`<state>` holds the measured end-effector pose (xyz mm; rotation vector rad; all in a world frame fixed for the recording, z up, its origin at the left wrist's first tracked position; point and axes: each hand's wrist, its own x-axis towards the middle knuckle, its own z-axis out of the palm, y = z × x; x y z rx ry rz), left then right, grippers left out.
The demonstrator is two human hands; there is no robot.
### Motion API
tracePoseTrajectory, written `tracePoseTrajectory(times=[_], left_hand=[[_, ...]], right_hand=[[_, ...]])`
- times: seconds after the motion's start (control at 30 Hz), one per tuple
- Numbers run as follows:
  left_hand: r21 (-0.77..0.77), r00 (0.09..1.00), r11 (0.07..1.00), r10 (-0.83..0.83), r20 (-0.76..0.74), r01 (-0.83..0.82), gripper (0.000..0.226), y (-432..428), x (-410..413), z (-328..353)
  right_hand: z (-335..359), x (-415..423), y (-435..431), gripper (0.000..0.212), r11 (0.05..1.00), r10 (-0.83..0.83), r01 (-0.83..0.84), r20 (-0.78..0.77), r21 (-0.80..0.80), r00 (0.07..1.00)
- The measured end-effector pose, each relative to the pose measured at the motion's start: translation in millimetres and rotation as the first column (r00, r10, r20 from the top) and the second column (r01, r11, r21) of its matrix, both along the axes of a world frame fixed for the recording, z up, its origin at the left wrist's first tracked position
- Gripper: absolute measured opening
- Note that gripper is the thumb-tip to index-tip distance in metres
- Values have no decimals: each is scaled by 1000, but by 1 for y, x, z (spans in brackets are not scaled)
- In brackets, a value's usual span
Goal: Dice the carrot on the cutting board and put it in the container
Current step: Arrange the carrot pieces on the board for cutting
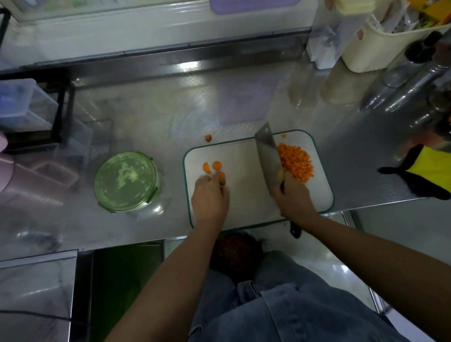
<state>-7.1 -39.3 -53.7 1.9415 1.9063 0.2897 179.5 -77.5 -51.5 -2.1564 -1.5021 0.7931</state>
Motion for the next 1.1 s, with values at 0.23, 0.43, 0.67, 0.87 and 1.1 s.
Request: tracePoseTrajectory(times=[0.23, 0.43, 0.67, 0.87, 1.1], left_hand=[[-14, 997, 997, 70, -29, -71, 22, 6, -5, 5], [-22, 994, 994, 105, 0, -105, 25, 15, -12, 4], [11, 996, 999, -39, -81, 40, 29, 31, -8, 2], [-30, 989, 996, -84, -121, 81, 20, 38, 0, 4], [-131, 993, 991, 28, 118, -13, 11, 37, 9, 0]], right_hand=[[14, -10, 14, 16, 993, 108, -110, -38, -44, 993], [6, -25, 17, 15, 977, 203, -204, -23, -54, 979], [6, -7, 30, 13, 990, 135, -132, 67, -43, 989], [2, -8, 32, 9, 990, 124, -118, 90, -77, 988], [0, -3, 30, 10, 990, 133, -129, 59, -62, 989]])
